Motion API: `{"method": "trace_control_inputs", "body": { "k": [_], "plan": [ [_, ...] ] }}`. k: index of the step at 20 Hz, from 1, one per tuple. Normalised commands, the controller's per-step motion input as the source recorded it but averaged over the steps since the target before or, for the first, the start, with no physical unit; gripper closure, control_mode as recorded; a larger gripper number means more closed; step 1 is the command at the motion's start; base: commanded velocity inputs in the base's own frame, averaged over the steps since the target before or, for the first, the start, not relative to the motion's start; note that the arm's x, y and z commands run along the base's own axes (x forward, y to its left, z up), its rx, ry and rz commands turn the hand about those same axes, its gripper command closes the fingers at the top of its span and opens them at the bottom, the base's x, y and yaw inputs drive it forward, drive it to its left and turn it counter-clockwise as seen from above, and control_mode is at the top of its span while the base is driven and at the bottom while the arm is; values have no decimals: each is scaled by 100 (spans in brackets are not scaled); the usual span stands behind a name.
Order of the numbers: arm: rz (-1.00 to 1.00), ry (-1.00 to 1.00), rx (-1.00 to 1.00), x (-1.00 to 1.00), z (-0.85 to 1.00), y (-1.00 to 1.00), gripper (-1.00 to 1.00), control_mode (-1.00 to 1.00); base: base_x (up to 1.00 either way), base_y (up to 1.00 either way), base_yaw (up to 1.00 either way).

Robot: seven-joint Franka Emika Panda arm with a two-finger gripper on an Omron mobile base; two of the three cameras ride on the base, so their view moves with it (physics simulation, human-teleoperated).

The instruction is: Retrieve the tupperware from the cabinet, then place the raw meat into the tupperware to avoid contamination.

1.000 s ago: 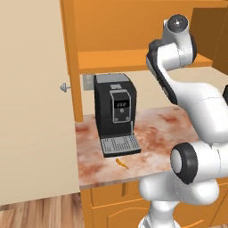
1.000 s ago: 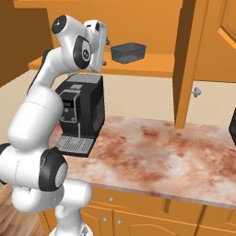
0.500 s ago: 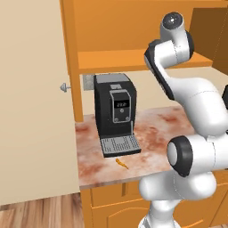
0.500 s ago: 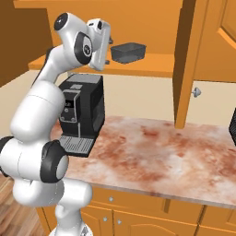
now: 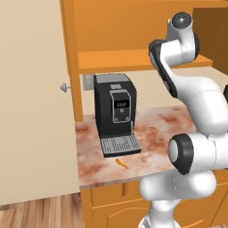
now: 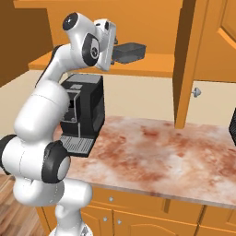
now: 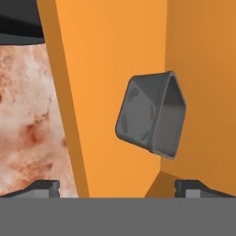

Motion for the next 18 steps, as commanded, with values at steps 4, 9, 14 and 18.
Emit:
{"method": "trace_control_inputs", "body": {
  "k": [4, 9, 14, 18],
  "plan": [
    [5, 3, 2, 10, -12, -25, -100, -100, 0, 0, 0],
    [9, 5, 2, 14, -8, -13, -100, -100, 0, 0, 0],
    [12, 6, 4, 14, 0, -13, -100, -100, 0, 0, 0],
    [12, 7, 3, 17, 0, -8, -100, -100, 0, 0, 0]
  ]
}}
